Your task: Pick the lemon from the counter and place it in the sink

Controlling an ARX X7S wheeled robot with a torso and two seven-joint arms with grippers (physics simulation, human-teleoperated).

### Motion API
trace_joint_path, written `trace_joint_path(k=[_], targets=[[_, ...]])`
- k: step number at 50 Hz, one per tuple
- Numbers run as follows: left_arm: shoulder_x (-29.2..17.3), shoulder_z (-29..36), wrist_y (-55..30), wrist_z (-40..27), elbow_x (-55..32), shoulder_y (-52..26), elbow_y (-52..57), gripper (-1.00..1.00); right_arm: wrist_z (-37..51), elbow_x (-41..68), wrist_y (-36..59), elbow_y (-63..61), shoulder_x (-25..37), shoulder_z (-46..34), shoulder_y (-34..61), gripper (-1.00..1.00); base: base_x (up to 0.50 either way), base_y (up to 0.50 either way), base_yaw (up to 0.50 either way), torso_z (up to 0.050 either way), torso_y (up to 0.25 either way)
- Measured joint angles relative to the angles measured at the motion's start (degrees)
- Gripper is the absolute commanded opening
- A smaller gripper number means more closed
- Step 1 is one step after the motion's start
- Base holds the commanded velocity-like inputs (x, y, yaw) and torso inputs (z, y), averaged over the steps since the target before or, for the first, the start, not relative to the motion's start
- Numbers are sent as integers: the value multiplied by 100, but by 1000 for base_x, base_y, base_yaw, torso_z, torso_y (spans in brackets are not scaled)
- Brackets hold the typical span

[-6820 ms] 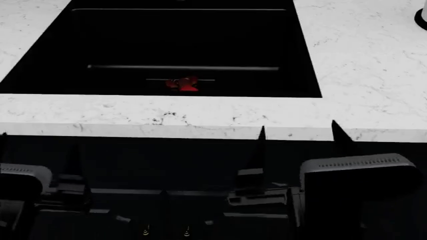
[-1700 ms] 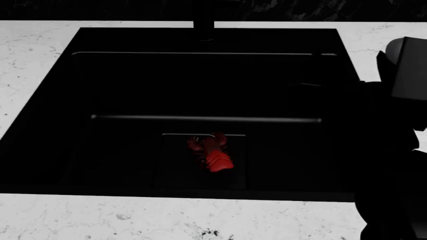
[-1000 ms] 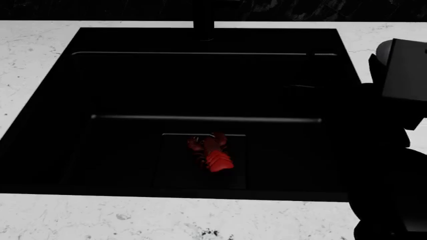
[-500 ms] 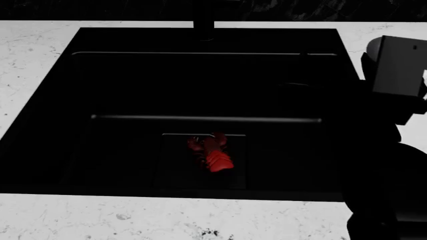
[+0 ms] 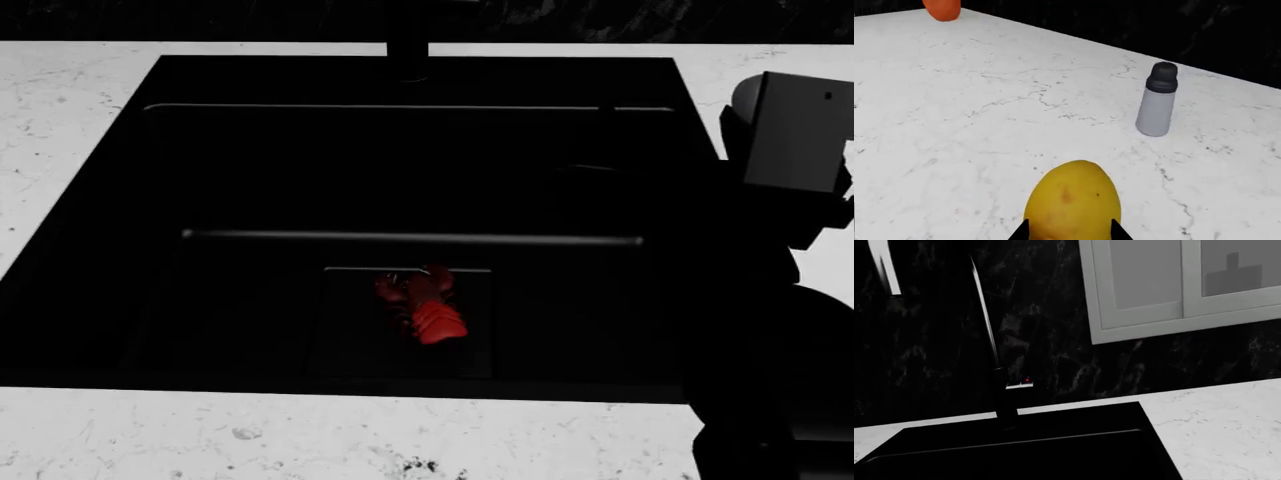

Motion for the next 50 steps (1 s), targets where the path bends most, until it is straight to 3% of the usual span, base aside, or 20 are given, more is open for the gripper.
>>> trace_joint_path(k=[15,32,50], targets=[[925,905,-71,1095,485,-1333,276,-100,-17,39,-96,88,6,-12,-7,100,0,0,0,0,0],[1892,1603,30,2302,788,-2090,-325,-100,-27,86,-170,134,30,-21,-26,100,0,0,0,0,0],[2302,2266,-684,3104,704,-2438,-301,-100,-20,149,-209,125,49,-31,-59,100,0,0,0,0,1]])
